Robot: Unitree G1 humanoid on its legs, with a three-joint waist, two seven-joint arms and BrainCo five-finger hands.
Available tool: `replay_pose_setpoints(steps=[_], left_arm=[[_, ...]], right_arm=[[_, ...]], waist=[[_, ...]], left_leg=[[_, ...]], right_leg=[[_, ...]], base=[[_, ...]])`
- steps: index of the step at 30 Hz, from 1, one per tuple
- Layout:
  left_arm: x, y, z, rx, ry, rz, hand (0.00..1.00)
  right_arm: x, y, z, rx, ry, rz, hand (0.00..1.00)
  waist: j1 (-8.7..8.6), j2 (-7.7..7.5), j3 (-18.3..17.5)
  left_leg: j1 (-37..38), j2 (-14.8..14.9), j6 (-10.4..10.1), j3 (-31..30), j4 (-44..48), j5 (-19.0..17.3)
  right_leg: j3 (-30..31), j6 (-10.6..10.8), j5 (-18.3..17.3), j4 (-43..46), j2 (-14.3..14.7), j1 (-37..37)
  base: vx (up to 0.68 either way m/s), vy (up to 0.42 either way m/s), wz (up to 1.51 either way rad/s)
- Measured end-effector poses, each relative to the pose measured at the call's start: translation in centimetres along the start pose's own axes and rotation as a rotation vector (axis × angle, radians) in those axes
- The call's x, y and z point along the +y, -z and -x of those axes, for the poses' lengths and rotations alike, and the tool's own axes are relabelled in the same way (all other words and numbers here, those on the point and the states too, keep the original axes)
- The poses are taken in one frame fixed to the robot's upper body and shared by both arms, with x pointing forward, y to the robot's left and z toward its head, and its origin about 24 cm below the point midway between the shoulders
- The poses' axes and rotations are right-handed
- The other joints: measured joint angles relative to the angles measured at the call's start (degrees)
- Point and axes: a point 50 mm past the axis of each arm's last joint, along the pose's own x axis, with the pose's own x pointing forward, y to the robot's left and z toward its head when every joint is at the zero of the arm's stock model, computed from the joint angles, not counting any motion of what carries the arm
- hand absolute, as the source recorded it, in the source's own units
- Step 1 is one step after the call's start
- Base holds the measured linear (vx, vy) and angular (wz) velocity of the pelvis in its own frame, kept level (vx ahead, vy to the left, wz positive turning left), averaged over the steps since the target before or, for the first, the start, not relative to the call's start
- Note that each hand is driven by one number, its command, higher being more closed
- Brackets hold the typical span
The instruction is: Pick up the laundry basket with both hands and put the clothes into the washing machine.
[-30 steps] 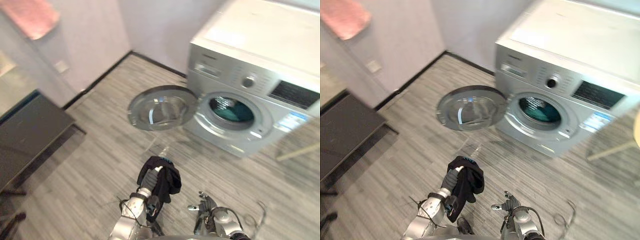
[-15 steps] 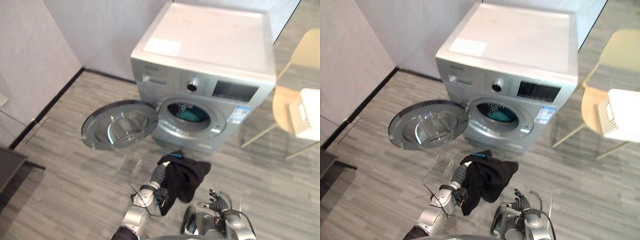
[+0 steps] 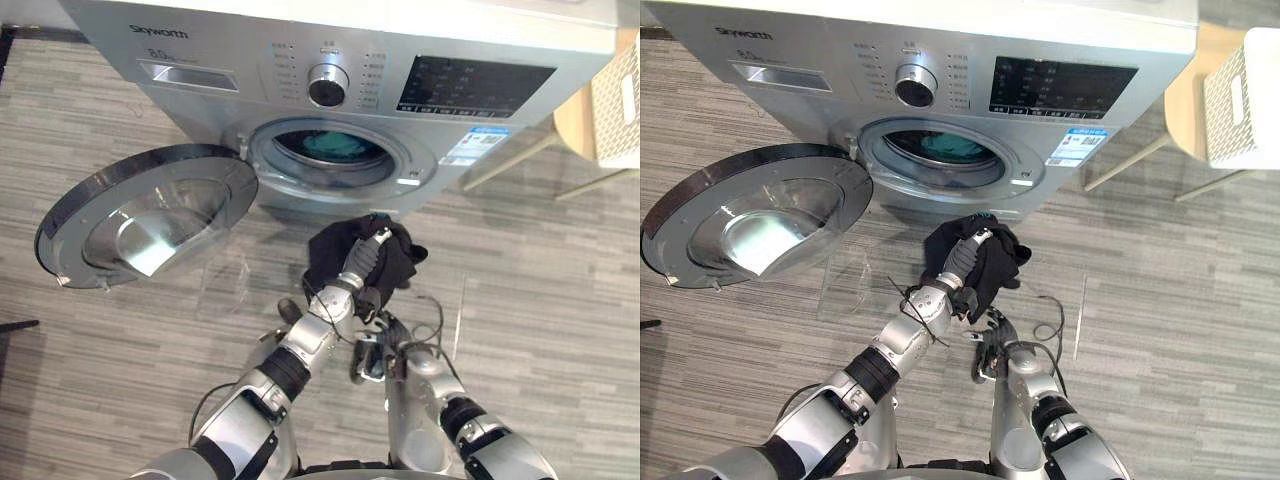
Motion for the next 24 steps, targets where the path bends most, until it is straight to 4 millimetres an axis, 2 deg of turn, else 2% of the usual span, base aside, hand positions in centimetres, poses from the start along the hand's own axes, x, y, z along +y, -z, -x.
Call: replay_pose_setpoints(steps=[2, 5, 7, 9, 11, 12, 13, 14, 15, 16, 17, 19, 20, 21, 22, 24], left_arm=[[-0.5, -0.4, -0.2, -0.032, -0.004, 0.020, 1.00], [-1.6, -1.4, -0.8, -0.066, 0.010, 0.064, 1.00], [-2.5, -2.4, -1.4, -0.095, 0.010, 0.115, 1.00], [-2.3, -4.0, -2.1, -0.142, -0.008, 0.119, 1.00], [-1.2, -7.1, -2.9, -0.246, -0.067, 0.150, 1.00], [-1.0, -8.1, -3.2, -0.272, -0.080, 0.155, 1.00], [-0.6, -10.6, -3.8, -0.341, -0.104, 0.171, 1.00], [-0.5, -11.6, -4.1, -0.369, -0.109, 0.175, 1.00], [-0.6, -13.9, -4.4, -0.434, -0.116, 0.189, 1.00], [-0.6, -15.2, -4.4, -0.472, -0.117, 0.198, 1.00], [-0.9, -18.0, -4.4, -0.558, -0.109, 0.212, 1.00], [-1.2, -22.5, -3.5, -0.717, -0.075, 0.212, 1.00], [-0.8, -24.9, -2.5, -0.806, -0.063, 0.204, 1.00], [-0.4, -25.7, -2.0, -0.844, -0.060, 0.205, 1.00], [0.6, -27.4, -1.1, -0.915, -0.072, 0.186, 1.00], [2.2, -29.0, -0.4, -0.965, -0.114, 0.172, 1.00]], right_arm=[[1.5, -0.5, 0.1, -0.046, -0.038, -0.047, 0.00], [1.9, -0.5, 0.3, -0.062, -0.043, -0.092, 0.00], [1.5, -0.3, 0.6, -0.067, -0.026, -0.128, 0.00], [1.6, -0.5, 0.7, -0.081, -0.022, -0.191, 0.00], [2.2, -1.6, 1.1, -0.148, -0.046, -0.277, 0.00], [2.2, -1.9, 1.1, -0.166, -0.050, -0.296, 0.00], [2.3, -2.8, 1.2, -0.202, -0.066, -0.329, 0.00], [2.3, -3.2, 1.2, -0.224, -0.076, -0.341, 0.00], [2.2, -4.3, 1.4, -0.273, -0.098, -0.385, 0.00], [2.3, -4.9, 1.5, -0.302, -0.115, -0.416, 0.00], [2.3, -6.5, 2.0, -0.382, -0.156, -0.508, 0.00], [1.9, -9.2, 3.1, -0.536, -0.216, -0.634, 0.00], [1.7, -10.1, 3.7, -0.609, -0.248, -0.713, 0.00], [1.7, -10.5, 4.0, -0.631, -0.259, -0.738, 0.00], [1.5, -11.0, 4.4, -0.672, -0.276, -0.799, 0.00], [1.1, -11.2, 5.1, -0.720, -0.307, -0.888, 0.00]], waist=[[0.65, 0.00, 0.0], [0.70, -0.02, 0.0], [0.11, -0.03, 0.0], [-0.79, -0.10, 0.0], [-1.23, -0.15, 0.1], [-1.31, -0.16, 0.1], [-1.70, -0.68, 0.5], [-1.72, -0.76, 0.6], [-1.89, -0.87, 0.7], [-2.12, -0.96, 0.8], [-2.50, -1.30, 1.7], [-2.80, -1.66, 3.2], [-3.64, -1.82, 3.7], [-3.89, -1.85, 3.7], [-4.04, -2.04, 4.4], [-3.94, -2.09, 5.2]], left_leg=[[-0.5, 0.0, 0.5, 1.5, -0.6, -0.5], [-2.3, 0.7, 0.5, 3.2, -0.6, -0.9], [-3.6, 1.2, 0.3, 3.8, -0.5, -1.1], [-4.9, 1.9, 0.7, 4.6, -0.1, -1.5], [-8.3, 4.1, 1.3, 6.3, 2.2, -2.2], [-9.3, 4.5, 1.5, 6.6, 2.8, -2.3], [-11.5, 5.3, 2.0, 7.0, 4.7, -2.7], [-12.6, 5.9, 2.3, 7.0, 5.9, -2.8], [-15.1, 7.1, 3.1, 6.9, 8.3, -3.4], [-16.3, 7.5, 3.4, 6.8, 9.5, -3.8], [-18.5, 8.2, 3.4, 6.5, 11.8, -4.5], [-22.9, 9.8, 3.4, 6.1, 16.8, -6.8], [-26.0, 10.6, 3.8, 5.8, 20.0, -7.8], [-27.6, 11.1, 3.9, 5.6, 21.5, -8.4], [-30.5, 11.9, 4.2, 5.0, 24.6, -9.5], [-34.7, 12.9, 4.8, 4.7, 28.6, -10.7]], right_leg=[[1.1, 0.0, 0.0, -1.0, 0.0, -1.5], [1.6, 0.1, 0.0, -1.4, 0.1, -4.2], [1.6, 0.4, 0.2, -1.3, 0.2, -6.0], [1.7, 0.6, 0.5, -0.8, 0.3, -7.9], [2.7, 0.6, 1.1, 0.4, 0.9, -12.3], [2.8, 0.6, 1.2, 0.9, 1.0, -13.6], [3.4, 0.4, 1.3, 3.0, 1.0, -16.4], [3.3, 0.4, 1.3, 4.0, 0.9, -17.7], [3.2, 0.4, 1.2, 6.0, 0.9, -20.2], [3.2, 0.1, 1.1, 7.0, 0.8, -21.4], [3.2, -0.4, 0.5, 9.5, 0.4, -23.8], [3.5, -1.0, -1.4, 14.5, -0.6, -28.5], [3.8, -1.2, -2.6, 18.0, -1.2, -31.9], [3.9, -1.4, -3.1, 19.6, -1.5, -33.5], [4.2, -1.7, -4.2, 22.8, -2.0, -36.6], [4.7, -2.1, -5.5, 27.3, -2.9, -41.0]], base=[[0.05, 0.100, -0.39], [-0.04, 0.036, -0.35], [-0.07, 0.024, -0.21], [-0.08, 0.020, -0.22], [-0.06, 0.011, -0.40], [-0.06, 0.011, -0.38], [-0.04, 0.004, -0.22], [-0.03, -0.013, -0.23], [-0.02, -0.019, -0.15], [-0.03, -0.017, -0.13], [-0.04, -0.009, -0.05], [-0.07, -0.023, 0.02], [-0.06, -0.041, 0.06], [-0.05, -0.051, 0.07], [-0.06, -0.056, 0.03], [-0.04, -0.058, 0.09]])
